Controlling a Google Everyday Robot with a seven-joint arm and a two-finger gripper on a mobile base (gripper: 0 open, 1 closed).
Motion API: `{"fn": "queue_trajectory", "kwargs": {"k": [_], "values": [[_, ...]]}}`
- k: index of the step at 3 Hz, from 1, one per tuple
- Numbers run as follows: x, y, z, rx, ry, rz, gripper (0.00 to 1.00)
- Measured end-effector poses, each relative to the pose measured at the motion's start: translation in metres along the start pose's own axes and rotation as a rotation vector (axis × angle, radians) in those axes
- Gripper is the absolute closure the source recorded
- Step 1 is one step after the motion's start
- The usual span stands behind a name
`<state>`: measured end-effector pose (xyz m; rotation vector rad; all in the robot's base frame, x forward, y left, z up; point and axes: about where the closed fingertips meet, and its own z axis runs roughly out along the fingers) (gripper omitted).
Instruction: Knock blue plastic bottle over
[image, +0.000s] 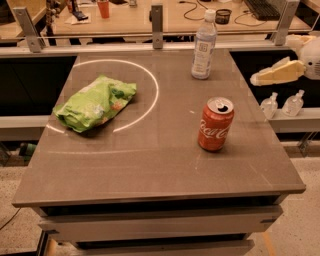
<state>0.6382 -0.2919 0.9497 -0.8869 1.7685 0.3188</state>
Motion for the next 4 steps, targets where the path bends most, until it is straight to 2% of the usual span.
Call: {"fn": "queue_trajectory", "kwargs": {"k": [1, 2, 3, 4], "values": [[0.000, -0.007, 0.029, -0.025, -0.070, 0.028, 0.00], [0.003, -0.012, 0.060, -0.027, -0.082, 0.036, 0.00], [0.009, -0.013, 0.099, -0.015, -0.067, 0.053, 0.00], [0.010, -0.011, 0.135, -0.030, -0.080, 0.071, 0.00]]}}
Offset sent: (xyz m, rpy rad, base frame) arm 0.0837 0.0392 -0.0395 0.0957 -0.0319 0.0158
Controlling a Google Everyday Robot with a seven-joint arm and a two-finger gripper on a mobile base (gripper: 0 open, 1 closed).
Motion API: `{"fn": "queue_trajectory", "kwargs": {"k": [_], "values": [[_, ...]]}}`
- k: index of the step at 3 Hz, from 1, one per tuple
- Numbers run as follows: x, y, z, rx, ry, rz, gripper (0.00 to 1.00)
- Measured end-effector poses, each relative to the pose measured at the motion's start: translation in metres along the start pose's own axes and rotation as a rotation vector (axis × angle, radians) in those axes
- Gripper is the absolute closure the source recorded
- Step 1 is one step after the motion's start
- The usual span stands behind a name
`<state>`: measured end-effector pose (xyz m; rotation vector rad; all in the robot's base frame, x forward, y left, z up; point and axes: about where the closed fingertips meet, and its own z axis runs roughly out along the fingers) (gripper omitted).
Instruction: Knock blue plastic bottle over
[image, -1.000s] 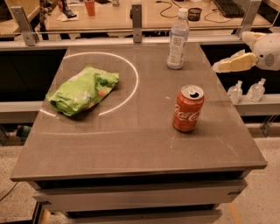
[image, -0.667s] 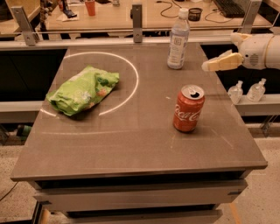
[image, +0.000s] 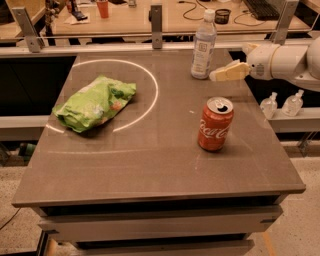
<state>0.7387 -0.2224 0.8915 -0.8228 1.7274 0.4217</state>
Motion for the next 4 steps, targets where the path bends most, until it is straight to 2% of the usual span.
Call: {"fn": "queue_trajectory", "kwargs": {"k": [1, 3, 4], "values": [[-0.001, 0.001, 0.035, -0.045, -0.014, 0.012, 0.00], [-0.021, 0.020, 0.075, -0.153, -0.042, 0.018, 0.00], [-0.025, 0.026, 0.082, -0.183, -0.048, 0.024, 0.18]]}}
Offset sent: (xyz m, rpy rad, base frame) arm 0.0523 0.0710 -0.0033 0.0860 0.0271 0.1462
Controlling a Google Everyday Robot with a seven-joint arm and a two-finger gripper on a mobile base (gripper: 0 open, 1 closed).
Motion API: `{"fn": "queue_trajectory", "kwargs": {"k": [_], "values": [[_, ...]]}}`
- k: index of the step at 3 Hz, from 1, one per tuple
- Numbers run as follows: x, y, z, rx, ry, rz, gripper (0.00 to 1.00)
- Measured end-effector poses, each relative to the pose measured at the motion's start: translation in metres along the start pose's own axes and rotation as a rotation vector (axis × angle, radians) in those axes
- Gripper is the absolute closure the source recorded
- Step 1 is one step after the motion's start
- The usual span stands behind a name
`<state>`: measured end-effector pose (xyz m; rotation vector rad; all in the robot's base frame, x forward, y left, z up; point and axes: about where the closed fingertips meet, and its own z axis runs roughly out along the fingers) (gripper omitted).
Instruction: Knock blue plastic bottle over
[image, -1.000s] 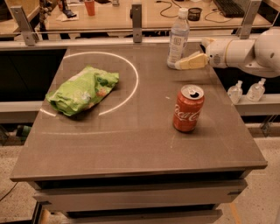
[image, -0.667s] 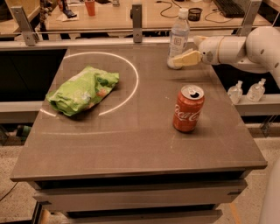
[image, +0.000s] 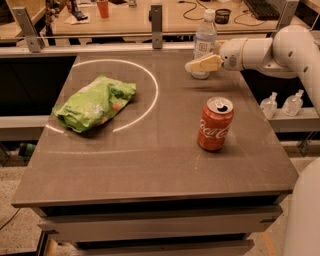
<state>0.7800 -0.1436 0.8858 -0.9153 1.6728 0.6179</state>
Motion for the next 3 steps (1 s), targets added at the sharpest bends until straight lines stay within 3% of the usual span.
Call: {"fn": "queue_trajectory", "kwargs": {"k": [2, 3], "values": [[-0.011, -0.003, -0.008, 0.012, -0.061, 0.048, 0.65], [-0.045, -0.001, -0.024, 0.008, -0.045, -0.033, 0.88]]}}
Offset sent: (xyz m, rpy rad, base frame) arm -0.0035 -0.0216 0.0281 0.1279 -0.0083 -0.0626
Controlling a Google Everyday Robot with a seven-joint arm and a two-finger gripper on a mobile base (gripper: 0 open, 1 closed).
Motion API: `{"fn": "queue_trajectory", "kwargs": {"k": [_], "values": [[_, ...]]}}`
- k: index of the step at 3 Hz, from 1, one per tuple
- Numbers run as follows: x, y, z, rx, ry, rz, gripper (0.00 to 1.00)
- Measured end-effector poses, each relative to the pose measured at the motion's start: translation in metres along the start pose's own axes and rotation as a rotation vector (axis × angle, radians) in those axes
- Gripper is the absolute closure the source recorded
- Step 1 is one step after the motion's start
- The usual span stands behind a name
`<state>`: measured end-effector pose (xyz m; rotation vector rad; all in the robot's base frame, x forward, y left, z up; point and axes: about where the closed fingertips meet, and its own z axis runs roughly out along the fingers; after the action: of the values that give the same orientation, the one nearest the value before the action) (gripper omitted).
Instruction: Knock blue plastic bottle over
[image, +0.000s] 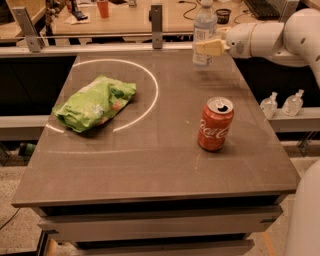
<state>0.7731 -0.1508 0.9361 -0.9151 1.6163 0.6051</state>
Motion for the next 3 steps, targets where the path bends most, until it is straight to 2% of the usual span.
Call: {"fn": "queue_trajectory", "kwargs": {"k": [1, 2, 3], "values": [[-0.026, 0.015, -0.021, -0.020, 0.110, -0.142, 1.00], [-0.033, 0.034, -0.036, -0.056, 0.323, -0.384, 1.00], [-0.022, 0.037, -0.049, -0.088, 0.523, -0.619, 1.00]]}}
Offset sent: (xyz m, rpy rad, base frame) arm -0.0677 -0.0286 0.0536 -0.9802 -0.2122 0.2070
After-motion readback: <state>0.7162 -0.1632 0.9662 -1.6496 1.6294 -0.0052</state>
